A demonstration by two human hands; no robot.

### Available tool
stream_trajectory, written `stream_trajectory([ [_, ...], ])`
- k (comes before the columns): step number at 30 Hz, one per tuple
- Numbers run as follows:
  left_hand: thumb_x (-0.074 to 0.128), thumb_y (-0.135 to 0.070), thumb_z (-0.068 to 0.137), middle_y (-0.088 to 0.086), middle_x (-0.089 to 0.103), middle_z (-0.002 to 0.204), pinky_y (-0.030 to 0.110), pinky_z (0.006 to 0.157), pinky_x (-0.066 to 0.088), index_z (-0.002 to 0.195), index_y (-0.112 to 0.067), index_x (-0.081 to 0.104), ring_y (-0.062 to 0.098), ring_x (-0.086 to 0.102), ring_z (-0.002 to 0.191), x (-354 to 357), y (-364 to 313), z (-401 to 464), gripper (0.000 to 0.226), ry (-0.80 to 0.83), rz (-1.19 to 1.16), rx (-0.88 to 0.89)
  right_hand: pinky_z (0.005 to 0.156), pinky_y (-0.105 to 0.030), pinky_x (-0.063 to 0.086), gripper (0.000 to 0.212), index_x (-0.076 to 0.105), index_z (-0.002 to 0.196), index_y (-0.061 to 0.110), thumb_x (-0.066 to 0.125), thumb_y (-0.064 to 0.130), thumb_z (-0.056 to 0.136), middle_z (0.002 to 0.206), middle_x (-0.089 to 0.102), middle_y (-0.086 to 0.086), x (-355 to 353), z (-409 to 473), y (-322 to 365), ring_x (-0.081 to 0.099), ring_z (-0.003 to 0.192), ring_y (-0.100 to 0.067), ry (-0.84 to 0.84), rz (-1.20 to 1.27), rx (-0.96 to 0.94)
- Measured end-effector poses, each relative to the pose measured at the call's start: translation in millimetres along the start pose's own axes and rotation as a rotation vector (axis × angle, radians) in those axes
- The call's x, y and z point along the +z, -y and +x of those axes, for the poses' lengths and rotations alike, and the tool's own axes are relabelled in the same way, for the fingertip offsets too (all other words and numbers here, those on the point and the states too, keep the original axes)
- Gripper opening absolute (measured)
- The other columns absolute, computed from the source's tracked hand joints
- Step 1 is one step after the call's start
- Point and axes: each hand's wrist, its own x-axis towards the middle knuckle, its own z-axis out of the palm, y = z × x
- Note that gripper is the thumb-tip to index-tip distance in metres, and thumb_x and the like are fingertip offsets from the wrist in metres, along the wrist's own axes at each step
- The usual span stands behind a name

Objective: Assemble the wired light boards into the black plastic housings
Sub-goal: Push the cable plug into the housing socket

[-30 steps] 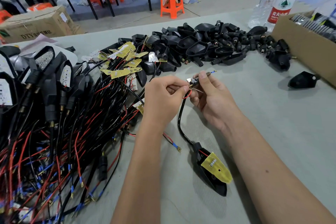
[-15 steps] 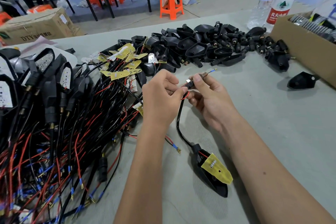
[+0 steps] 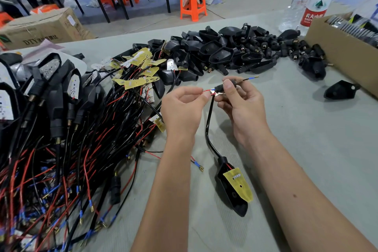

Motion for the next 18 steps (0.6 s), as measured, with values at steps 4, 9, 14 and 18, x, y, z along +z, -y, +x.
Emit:
stream_trajectory([
  [4, 0.085, -0.005, 0.080, 0.003, 0.078, 0.083, 0.035, 0.089, 0.060, 0.092, -0.013, 0.077, 0.014, 0.074, 0.082, 1.2, -1.5, 0.1, 0.016, -0.090, -0.117, -0.057, 0.064, -0.021, 0.056, 0.005, 0.070, 0.098, 0.017, 0.066, 0.016, 0.101, 0.077, 0.069, 0.002, 1.4, -0.8, 1.5, 0.066, 0.066, -0.012, 0.026, 0.003, 0.019],
  [9, 0.078, 0.007, 0.082, 0.011, 0.078, 0.085, 0.040, 0.093, 0.060, 0.089, -0.009, 0.079, 0.024, 0.076, 0.088, -8.0, -1.6, 3.6, 0.018, 0.014, -0.058, -0.005, 0.062, -0.022, 0.054, 0.005, 0.068, 0.102, 0.013, 0.066, 0.016, 0.100, 0.086, 0.070, -0.006, 1.3, -1.6, 2.5, 0.065, 0.064, -0.012, 0.004, 0.043, 0.040],
  [14, 0.073, 0.010, 0.083, 0.004, 0.079, 0.082, 0.031, 0.086, 0.060, 0.083, -0.014, 0.080, 0.018, 0.076, 0.085, -9.3, 2.0, 5.9, 0.025, 0.123, 0.030, 0.109, 0.061, -0.022, 0.053, 0.012, 0.068, 0.107, 0.009, 0.067, 0.019, 0.100, 0.082, 0.070, -0.004, 1.5, -2.0, 1.3, 0.064, 0.064, -0.012, 0.015, 0.050, 0.077],
  [18, 0.074, 0.006, 0.084, 0.001, 0.079, 0.086, 0.034, 0.087, 0.061, 0.092, -0.011, 0.081, 0.013, 0.076, 0.083, -2.8, 6.6, 5.2, 0.020, 0.103, 0.099, 0.179, 0.059, -0.022, 0.053, 0.012, 0.068, 0.108, 0.008, 0.067, 0.018, 0.100, 0.082, 0.070, -0.005, 1.6, -2.2, -0.1, 0.064, 0.062, -0.012, 0.038, 0.000, 0.118],
])
